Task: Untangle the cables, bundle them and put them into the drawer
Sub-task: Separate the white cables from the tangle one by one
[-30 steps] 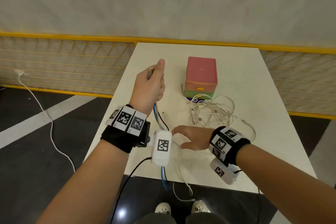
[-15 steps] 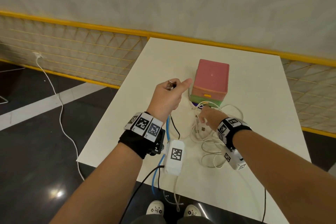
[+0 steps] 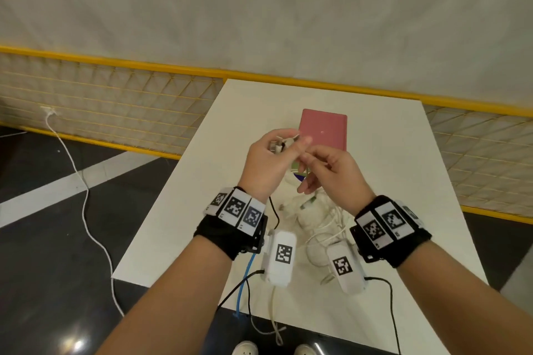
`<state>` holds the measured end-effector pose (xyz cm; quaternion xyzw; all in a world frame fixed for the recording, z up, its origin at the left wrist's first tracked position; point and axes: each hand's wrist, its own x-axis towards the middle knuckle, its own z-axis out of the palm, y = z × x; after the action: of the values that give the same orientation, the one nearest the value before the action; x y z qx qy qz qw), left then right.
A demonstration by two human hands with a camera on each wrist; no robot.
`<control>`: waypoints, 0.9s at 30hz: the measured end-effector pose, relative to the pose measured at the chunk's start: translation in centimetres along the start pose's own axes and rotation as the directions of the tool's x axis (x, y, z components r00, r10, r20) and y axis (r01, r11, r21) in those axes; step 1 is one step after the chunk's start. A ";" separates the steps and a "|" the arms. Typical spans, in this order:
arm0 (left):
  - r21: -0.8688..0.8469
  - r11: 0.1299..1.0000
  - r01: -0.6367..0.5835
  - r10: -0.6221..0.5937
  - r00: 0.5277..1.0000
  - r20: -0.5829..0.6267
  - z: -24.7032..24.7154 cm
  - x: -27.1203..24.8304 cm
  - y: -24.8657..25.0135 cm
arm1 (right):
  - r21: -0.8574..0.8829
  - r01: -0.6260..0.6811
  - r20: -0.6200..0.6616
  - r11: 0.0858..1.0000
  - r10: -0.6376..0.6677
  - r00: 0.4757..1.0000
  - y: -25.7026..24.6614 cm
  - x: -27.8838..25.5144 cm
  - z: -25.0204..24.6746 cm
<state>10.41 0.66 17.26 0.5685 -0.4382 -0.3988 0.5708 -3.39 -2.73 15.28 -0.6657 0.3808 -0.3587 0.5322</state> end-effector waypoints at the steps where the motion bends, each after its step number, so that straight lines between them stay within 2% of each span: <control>1: 0.006 1.000 -0.024 0.023 0.999 0.030 0.4 -0.2 0.3 | 0.018 0.003 -0.002 1.000 -0.003 1.000 -0.5 -0.4 0.2; 6: 0.043 0.996 -0.075 0.072 0.995 0.072 1.1 -0.3 0.6 | 0.065 0.000 0.026 0.998 -0.002 1.000 -1.0 -1.8 0.7; 9: 0.034 0.997 -0.067 0.064 0.994 0.088 1.5 -0.5 0.6 | 0.094 0.014 -0.027 0.996 -0.011 1.000 -0.9 -1.7 0.6; 11: 0.035 0.997 -0.072 0.069 0.995 0.065 1.7 -0.4 1.0 | 0.105 0.030 -0.042 0.994 -0.026 0.999 -0.8 -1.5 0.5; 13: 0.060 0.994 -0.095 0.094 0.995 0.014 1.6 -0.1 1.7 | 0.082 0.020 0.012 0.996 -0.021 1.000 -0.2 -1.4 0.4; 16: 0.002 0.990 -0.143 0.143 0.988 -0.051 1.0 0.7 3.1 | -0.114 -0.019 0.111 0.993 0.032 0.993 2.4 -1.4 0.0; 18: -0.060 0.979 -0.194 0.189 0.979 -0.075 0.3 1.3 3.6 | -0.343 0.000 0.108 0.940 0.039 0.993 4.2 -1.4 -1.0; 20: -0.088 0.972 -0.217 0.208 0.972 -0.105 -0.6 1.6 3.7 | -0.490 -0.002 0.071 0.871 0.042 0.997 5.2 -1.4 -2.2; 22: -0.140 0.965 -0.223 0.207 0.970 -0.125 -1.1 1.6 3.6 | -0.514 0.014 0.033 0.858 0.003 0.999 4.9 -1.2 -3.0; 24: -0.281 0.940 -0.193 0.162 0.978 -0.129 -1.2 1.4 3.7 | -0.524 0.065 0.032 0.849 -0.057 0.998 4.2 -0.4 -3.7; 26: -0.489 0.864 -0.119 0.096 0.993 -0.071 -1.1 1.2 4.2 | -0.597 0.034 0.010 0.801 -0.035 0.999 4.4 1.0 -4.8; 27: -0.540 0.838 -0.082 0.071 0.997 -0.042 -1.2 1.1 4.5 | -0.627 -0.013 -0.018 0.779 0.003 1.000 4.6 1.6 -5.4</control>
<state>11.64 0.16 21.83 0.3705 -0.3243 -0.4773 0.7278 -8.02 -7.15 11.87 -0.8001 0.4854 -0.2149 0.2793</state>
